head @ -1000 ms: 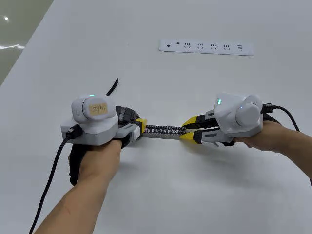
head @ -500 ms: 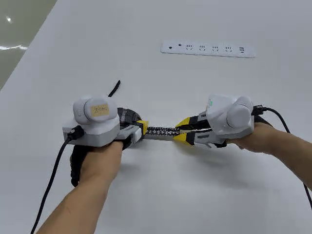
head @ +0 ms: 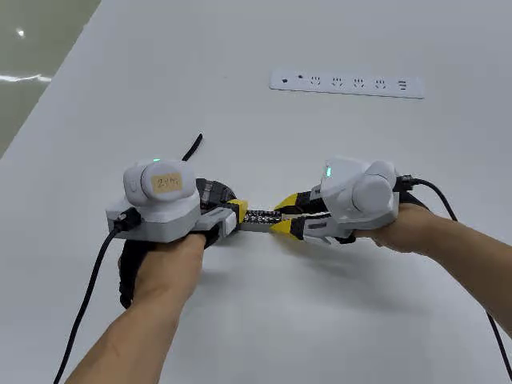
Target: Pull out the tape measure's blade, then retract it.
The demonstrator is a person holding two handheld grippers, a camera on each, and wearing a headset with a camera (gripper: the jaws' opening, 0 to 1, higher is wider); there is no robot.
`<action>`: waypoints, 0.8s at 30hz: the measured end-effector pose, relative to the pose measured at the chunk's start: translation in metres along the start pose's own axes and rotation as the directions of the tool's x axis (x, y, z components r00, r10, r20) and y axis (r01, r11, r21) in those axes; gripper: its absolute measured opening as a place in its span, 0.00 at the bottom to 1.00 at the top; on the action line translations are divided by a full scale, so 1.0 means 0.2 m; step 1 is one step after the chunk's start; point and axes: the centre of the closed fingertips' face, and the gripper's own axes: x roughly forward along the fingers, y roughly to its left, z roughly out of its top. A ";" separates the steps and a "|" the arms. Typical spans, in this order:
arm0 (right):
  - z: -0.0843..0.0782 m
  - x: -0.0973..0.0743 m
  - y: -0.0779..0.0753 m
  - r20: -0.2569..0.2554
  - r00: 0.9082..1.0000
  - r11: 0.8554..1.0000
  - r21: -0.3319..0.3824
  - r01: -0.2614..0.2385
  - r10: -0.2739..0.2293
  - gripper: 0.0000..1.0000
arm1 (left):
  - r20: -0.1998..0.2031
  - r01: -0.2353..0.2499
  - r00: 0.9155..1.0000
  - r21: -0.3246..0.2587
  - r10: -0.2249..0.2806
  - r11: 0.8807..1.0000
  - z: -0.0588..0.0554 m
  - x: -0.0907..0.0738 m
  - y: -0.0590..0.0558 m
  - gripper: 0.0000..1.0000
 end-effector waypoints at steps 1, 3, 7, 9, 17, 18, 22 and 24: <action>0.00 0.01 0.00 0.001 1.000 1.000 0.000 0.000 0.000 0.13 | -0.001 0.001 1.000 0.000 -0.001 1.000 0.00 0.00 0.00 0.61; 0.01 0.02 0.00 0.003 1.000 1.000 0.001 0.000 0.000 0.13 | -0.002 0.002 1.000 -0.003 -0.002 1.000 0.00 0.00 0.00 0.61; 0.03 0.04 0.01 0.007 1.000 1.000 0.001 -0.001 0.001 0.13 | -0.002 0.003 1.000 -0.004 -0.003 1.000 0.00 0.00 0.00 0.61; 0.04 0.05 0.01 0.009 1.000 1.000 0.001 -0.002 0.002 0.13 | -0.002 0.004 1.000 -0.007 -0.004 1.000 0.00 0.01 0.00 0.61; 0.08 0.11 0.01 0.015 1.000 1.000 -0.007 -0.008 0.008 0.13 | -0.003 0.008 1.000 -0.017 -0.008 1.000 0.01 0.01 0.00 0.61; 0.09 0.11 0.01 0.014 1.000 1.000 -0.010 -0.008 0.008 0.13 | -0.002 0.009 1.000 -0.017 -0.009 1.000 0.01 0.01 0.00 0.61; 0.10 0.13 0.02 0.013 1.000 1.000 -0.014 -0.014 0.014 0.13 | -0.002 0.011 1.000 -0.021 -0.011 1.000 0.01 0.01 0.00 0.61; 0.10 0.14 0.02 0.013 1.000 1.000 -0.015 -0.016 0.016 0.13 | -0.001 0.011 1.000 -0.024 -0.011 1.000 0.01 0.01 0.00 0.61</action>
